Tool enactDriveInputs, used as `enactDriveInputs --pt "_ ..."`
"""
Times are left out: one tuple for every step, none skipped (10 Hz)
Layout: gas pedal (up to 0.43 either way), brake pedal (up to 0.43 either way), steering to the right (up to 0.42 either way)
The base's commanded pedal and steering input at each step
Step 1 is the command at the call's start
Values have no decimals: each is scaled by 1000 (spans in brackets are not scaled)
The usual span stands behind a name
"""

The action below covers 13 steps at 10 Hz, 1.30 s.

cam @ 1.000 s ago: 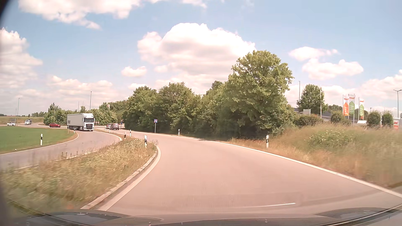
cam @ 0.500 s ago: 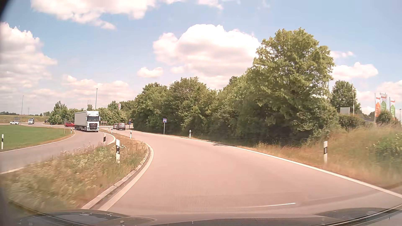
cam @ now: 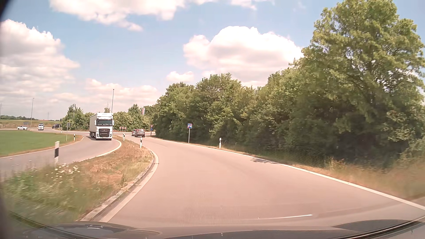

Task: Follow the waypoints while adhering to traffic rules and regulations

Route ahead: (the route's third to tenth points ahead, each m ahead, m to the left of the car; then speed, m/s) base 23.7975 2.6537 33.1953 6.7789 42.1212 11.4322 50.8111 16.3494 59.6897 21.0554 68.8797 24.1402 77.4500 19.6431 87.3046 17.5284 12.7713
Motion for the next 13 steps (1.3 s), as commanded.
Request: enactDriveInputs --pt "0 12 -66" --pt "0 6 -66" --pt "0 12 -66" --pt "0 12 -66" --pt "0 98 -66" --pt "0 152 -66" --pt "0 183 -66" --pt "0 201 -67" --pt "0 213 -67" --pt "0 213 -66" --pt "0 220 -67" --pt "0 220 -67" --pt "0 220 -67"
